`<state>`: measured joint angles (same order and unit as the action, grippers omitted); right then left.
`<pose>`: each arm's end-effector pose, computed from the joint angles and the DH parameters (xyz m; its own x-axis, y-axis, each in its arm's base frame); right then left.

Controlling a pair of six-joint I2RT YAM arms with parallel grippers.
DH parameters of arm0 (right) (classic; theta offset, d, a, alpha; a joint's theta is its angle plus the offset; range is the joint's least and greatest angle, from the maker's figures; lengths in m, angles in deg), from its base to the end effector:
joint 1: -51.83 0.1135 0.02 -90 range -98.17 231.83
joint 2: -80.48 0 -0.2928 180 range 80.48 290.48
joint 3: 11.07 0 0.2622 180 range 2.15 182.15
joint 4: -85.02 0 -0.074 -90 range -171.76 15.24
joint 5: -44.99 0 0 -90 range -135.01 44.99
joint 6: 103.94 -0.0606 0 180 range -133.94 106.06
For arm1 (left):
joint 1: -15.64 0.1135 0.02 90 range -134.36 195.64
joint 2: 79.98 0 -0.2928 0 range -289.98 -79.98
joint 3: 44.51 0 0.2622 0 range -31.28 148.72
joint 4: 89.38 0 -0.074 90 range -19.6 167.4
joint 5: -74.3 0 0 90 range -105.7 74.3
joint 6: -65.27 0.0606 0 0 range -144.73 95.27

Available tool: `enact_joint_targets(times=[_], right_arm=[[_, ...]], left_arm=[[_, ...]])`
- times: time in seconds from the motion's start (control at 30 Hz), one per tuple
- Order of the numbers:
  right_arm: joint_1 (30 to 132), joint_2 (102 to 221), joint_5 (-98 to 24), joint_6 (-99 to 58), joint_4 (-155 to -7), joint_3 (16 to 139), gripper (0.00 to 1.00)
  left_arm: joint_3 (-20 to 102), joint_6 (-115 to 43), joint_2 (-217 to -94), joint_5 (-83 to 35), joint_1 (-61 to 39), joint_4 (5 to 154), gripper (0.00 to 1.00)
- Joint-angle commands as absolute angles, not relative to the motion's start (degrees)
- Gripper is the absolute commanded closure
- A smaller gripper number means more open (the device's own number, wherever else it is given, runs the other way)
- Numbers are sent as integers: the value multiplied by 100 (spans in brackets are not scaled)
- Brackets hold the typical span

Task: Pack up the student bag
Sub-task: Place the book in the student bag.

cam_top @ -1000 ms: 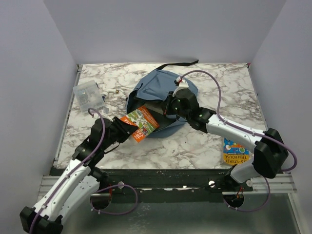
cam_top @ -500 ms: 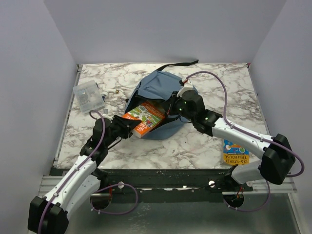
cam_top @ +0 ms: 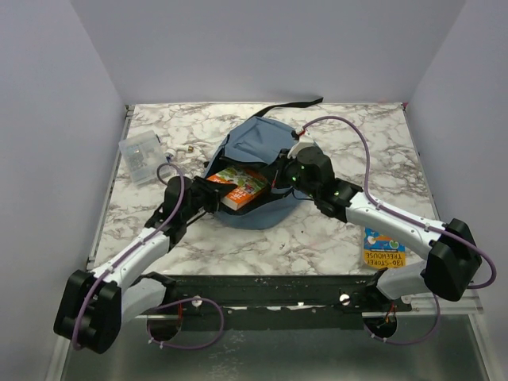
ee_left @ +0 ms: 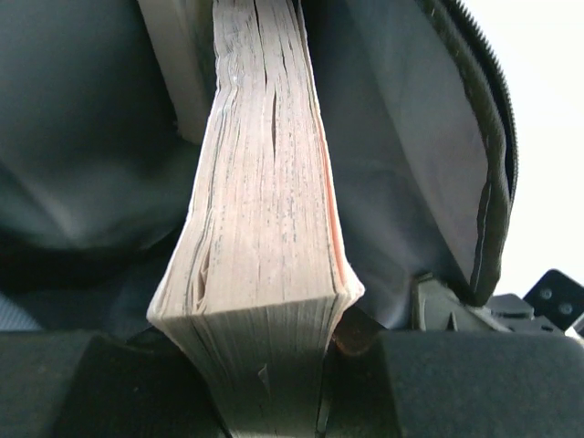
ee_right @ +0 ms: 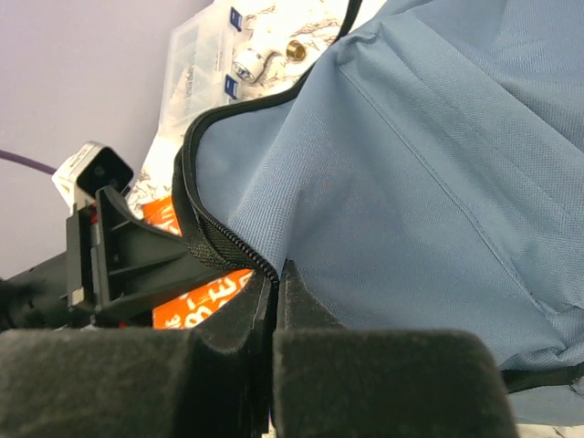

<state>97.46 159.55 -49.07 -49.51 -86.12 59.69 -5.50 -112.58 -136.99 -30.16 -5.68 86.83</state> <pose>0.2495 0.2489 0.3234 -0.5552 0.2622 -0.7893 -0.4214 0.7295 0.5388 0.2117 -0.0989 0.2288 -0.5806 -0.8121 0.0578 -0.3242 0.1655 -0.9314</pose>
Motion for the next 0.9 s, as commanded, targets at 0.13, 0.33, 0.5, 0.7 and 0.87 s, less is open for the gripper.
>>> enact_joint_targets(times=[0.13,0.33,0.5,0.7,0.87], right_arm=[[9754,15783,-4589,-4972,-8927,6134,100],[9754,15672,-4539,-5078,-8966,5991,99],[9744,15629,-4808,-4953,-8665,6019,100],[9745,15400,-4888,-4878,-8706,5819,99],[9745,15373,-4796,-4863,-8787,5750,99]], left_arm=[[-200,-11269,-14921,-1995,-791,11326,100],[203,-11285,-16246,-1222,-1238,12043,100],[268,-11739,-17290,-990,-1358,12582,87],[109,-12237,-17592,-1866,-1284,12239,25],[-34,-11927,-17302,-1703,-1308,11504,22]])
